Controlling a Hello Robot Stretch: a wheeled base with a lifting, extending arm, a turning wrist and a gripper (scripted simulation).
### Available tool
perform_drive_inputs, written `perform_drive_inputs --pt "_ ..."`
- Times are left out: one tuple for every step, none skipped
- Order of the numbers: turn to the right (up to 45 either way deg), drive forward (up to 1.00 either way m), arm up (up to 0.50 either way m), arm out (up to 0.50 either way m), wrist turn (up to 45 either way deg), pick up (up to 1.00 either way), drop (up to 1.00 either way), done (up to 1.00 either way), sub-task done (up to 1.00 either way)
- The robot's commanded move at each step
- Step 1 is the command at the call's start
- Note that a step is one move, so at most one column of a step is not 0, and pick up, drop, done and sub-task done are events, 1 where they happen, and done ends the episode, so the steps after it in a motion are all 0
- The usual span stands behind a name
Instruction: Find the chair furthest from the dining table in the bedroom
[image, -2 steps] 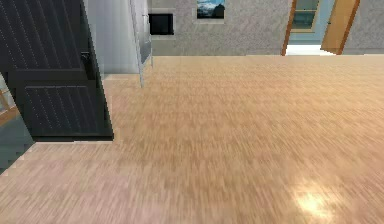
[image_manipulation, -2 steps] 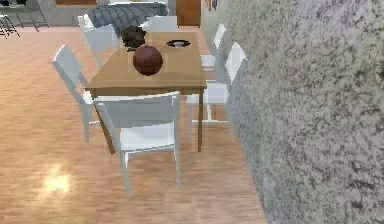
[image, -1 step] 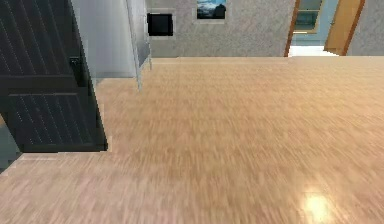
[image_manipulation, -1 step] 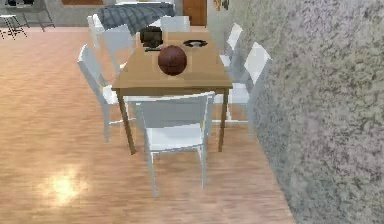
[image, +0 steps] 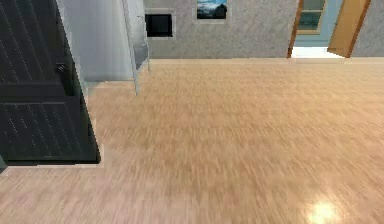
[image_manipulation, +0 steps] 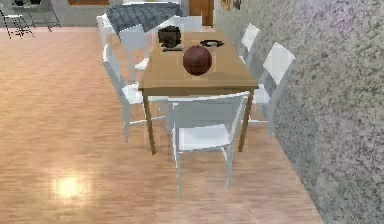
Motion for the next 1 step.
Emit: perform_drive_inputs --pt "45.0 0.0 0.0 0.0 0.0 0.0 0.0 0.0 0.0"
